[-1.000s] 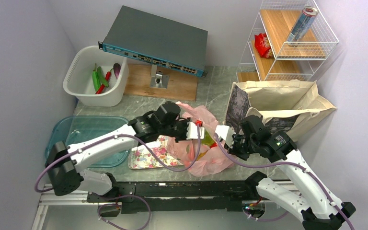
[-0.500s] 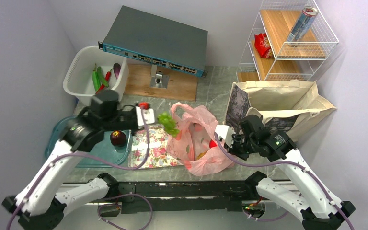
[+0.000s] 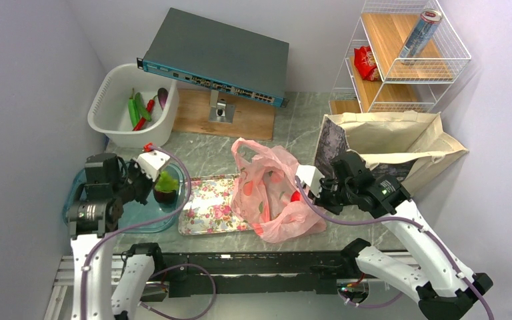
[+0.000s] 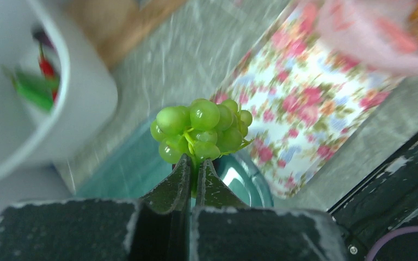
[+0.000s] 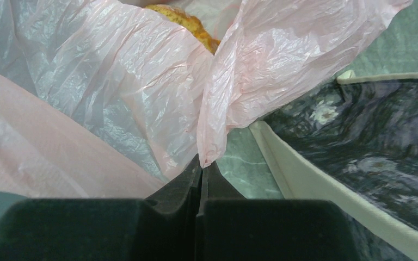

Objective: Untie the knot of the grocery bags and take out the mixed food
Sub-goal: Place the fake fruit in the bin, then pick up the fake fruit from the takeout bag.

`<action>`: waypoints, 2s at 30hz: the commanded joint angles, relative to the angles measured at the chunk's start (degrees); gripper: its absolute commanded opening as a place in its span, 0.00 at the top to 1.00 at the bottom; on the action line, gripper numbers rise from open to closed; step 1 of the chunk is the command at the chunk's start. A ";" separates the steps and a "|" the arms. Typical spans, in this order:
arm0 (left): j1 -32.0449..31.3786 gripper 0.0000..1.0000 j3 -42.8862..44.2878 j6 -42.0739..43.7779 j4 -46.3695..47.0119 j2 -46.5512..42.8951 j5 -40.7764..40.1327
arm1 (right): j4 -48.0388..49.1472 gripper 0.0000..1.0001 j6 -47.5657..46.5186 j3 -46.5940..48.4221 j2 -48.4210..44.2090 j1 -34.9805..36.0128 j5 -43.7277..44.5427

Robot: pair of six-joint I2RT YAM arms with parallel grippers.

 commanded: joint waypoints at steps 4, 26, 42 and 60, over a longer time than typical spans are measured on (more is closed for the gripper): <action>19.25 1.00 -6.31 8.17 3.06 3.61 -6.51 | 3.40 1.00 -2.40 3.96 1.56 -0.17 -1.00; -10.38 0.01 14.01 27.16 -4.32 14.19 28.71 | 10.99 1.00 0.60 7.32 -5.76 -0.15 1.99; -64.07 0.29 -2.69 19.80 39.71 40.03 6.18 | -12.41 1.00 -10.43 3.64 -9.93 -0.16 2.52; -62.51 0.17 -10.50 12.80 63.22 47.30 4.92 | -16.90 1.00 -6.77 2.44 -13.75 -0.23 8.28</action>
